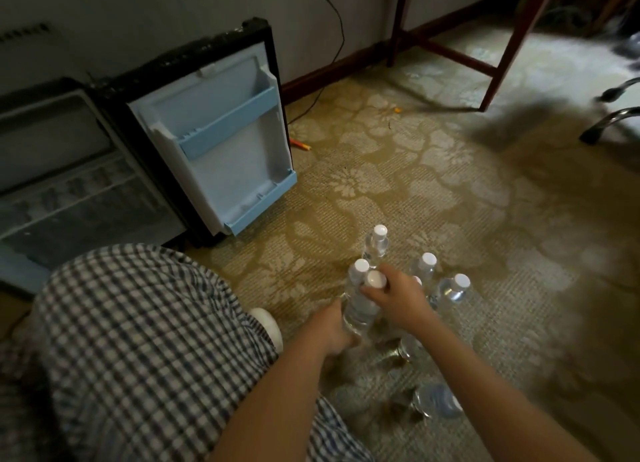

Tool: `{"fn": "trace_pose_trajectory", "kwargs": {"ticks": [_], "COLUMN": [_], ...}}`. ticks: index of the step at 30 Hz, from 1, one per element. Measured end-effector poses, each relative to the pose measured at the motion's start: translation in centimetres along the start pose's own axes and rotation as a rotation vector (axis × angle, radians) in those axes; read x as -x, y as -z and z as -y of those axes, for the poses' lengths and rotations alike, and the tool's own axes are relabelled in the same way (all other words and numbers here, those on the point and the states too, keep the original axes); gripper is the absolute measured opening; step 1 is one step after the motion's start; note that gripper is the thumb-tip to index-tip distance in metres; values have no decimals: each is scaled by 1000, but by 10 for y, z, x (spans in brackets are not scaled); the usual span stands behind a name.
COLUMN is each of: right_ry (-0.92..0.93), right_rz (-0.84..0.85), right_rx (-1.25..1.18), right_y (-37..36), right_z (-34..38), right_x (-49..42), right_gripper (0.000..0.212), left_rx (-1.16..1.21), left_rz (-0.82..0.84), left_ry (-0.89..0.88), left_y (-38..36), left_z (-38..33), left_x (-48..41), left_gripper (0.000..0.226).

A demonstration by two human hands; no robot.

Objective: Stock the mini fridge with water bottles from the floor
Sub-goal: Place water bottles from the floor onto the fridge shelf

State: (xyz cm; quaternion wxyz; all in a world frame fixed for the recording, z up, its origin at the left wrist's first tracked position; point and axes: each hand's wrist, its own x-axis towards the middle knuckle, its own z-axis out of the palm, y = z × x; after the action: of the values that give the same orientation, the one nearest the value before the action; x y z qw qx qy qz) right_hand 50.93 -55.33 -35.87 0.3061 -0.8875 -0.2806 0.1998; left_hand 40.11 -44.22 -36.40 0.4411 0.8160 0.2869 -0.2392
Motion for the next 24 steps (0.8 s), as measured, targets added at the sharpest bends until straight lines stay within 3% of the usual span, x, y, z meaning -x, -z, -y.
{"fn": "trace_pose_trajectory", "kwargs": {"ticks": [3,5,10,13,16,21,24], "right_ry": [128,214,423,537,638,792,881], "right_rz": [0,-12,-45,-68,-93,-91,-76], "right_rx": [-24,-36,-64,-97,-118,-95,-77], "right_y": [28,47,86,101,104,97,86], "right_z": [39,71,147,190,234,308,351], "right_x": [0,1,7,8,8,10,8], "right_gripper": [28,27,21,17,23,21,24], "left_rx": [16,13,394,508,477,460,453], "left_rz": [-54,-156,-451,-567,-683,-777,-855], "left_ry": [-46,-150,-446,-496,-583,-578,-595], "left_y": [12,26,57,84,120,179,214], "left_z": [-3,-10,-21,-29,-23,-4,7], "left_x": [6,17,58,89,113,149,169], "left_gripper": [74,55,45,59,50,57,47]}}
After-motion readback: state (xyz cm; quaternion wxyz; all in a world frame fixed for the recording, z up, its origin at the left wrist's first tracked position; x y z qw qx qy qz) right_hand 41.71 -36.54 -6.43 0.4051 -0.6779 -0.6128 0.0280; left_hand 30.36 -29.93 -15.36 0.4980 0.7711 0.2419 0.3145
